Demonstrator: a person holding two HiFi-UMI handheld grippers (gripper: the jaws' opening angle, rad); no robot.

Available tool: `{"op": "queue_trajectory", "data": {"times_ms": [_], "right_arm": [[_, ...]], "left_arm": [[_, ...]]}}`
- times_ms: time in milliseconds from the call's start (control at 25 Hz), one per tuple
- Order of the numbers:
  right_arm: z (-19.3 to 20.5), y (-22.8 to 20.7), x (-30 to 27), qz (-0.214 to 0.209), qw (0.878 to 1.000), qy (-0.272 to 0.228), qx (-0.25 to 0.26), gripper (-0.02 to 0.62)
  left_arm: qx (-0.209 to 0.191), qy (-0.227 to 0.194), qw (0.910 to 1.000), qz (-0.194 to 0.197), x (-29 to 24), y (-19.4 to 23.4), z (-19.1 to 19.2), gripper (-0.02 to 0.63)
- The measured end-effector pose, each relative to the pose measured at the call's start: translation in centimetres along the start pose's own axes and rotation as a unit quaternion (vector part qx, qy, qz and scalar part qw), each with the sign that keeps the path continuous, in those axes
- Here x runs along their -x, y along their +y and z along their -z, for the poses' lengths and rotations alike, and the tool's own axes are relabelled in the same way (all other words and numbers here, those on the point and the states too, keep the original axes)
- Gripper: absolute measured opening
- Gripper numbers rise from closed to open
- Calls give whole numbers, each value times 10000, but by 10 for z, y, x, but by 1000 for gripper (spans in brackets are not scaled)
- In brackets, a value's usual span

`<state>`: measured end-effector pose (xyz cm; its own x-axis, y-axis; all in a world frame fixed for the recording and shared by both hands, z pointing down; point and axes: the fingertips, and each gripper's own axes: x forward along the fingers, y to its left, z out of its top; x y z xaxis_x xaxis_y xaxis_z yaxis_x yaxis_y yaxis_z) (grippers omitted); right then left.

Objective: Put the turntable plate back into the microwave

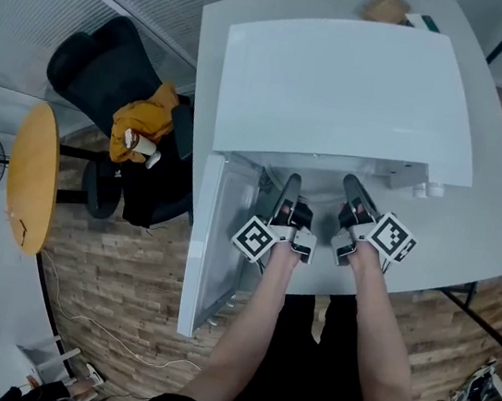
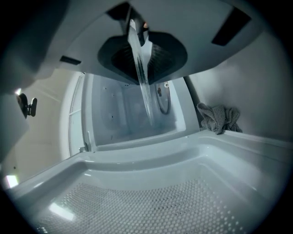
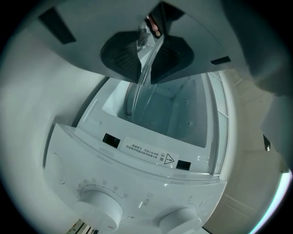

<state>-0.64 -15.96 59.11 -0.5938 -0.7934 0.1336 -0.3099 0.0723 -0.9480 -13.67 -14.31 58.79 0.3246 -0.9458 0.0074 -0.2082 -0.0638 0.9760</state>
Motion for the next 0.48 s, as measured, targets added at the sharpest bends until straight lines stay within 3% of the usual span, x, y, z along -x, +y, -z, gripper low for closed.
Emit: {"op": "queue_trajectory", "data": {"times_ms": [240,480], "right_arm": [[-12,-3,-18,21,9999,-137,79,75],[-17,-7,-29,154,9997,-188,53,83]], "left_arm": [[-93,-81,9999,4,-20,3,-11,37],[168,-293,9994,74,-33,3,-17,31]]}}
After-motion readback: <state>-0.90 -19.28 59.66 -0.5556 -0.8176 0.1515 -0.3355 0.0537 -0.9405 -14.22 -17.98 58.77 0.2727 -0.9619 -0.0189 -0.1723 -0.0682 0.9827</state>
